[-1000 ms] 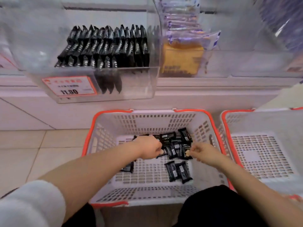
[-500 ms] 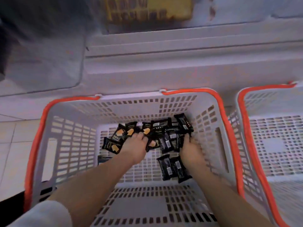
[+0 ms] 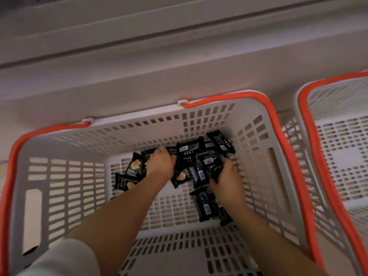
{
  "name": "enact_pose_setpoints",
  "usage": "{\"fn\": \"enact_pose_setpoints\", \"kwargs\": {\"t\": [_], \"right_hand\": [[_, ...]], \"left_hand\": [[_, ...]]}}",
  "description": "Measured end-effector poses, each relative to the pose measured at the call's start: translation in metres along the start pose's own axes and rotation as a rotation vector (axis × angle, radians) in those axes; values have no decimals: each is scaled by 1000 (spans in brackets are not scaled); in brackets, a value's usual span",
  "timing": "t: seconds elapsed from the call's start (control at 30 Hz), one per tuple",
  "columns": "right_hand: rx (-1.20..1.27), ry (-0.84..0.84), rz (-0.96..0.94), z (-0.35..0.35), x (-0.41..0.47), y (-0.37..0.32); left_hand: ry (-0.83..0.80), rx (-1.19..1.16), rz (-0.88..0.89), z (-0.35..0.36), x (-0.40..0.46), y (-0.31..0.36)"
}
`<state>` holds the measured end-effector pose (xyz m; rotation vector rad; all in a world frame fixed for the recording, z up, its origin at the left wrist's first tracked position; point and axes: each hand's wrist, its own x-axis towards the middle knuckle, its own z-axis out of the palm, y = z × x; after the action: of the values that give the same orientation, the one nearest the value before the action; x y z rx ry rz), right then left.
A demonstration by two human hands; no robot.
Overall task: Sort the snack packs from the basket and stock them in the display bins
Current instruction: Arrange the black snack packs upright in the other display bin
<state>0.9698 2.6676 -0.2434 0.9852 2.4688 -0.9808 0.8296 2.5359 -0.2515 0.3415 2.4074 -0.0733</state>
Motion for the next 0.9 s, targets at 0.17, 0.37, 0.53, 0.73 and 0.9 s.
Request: {"fn": "enact_pose_setpoints", "kwargs": {"t": [0.17,0.37,0.53,0.73,0.9], "right_hand": [[501,-195,216,-3,-5,-17],[804,-423,255,7,-19,-40],[562,-463,89,22,-30,-55],[368,-509,-87,33,-34,-57],[-51,-110,-140,34,-21,-45]], "left_hand": [[-162,-215,-26,-3,2,0],[-3,-642,16,14,-47,-11],[-143,-1378,-241,27,-88,-15],[-227,-1427,-199,30,-91,-19],[-72,-1159,-146,23,-83,-27]]}}
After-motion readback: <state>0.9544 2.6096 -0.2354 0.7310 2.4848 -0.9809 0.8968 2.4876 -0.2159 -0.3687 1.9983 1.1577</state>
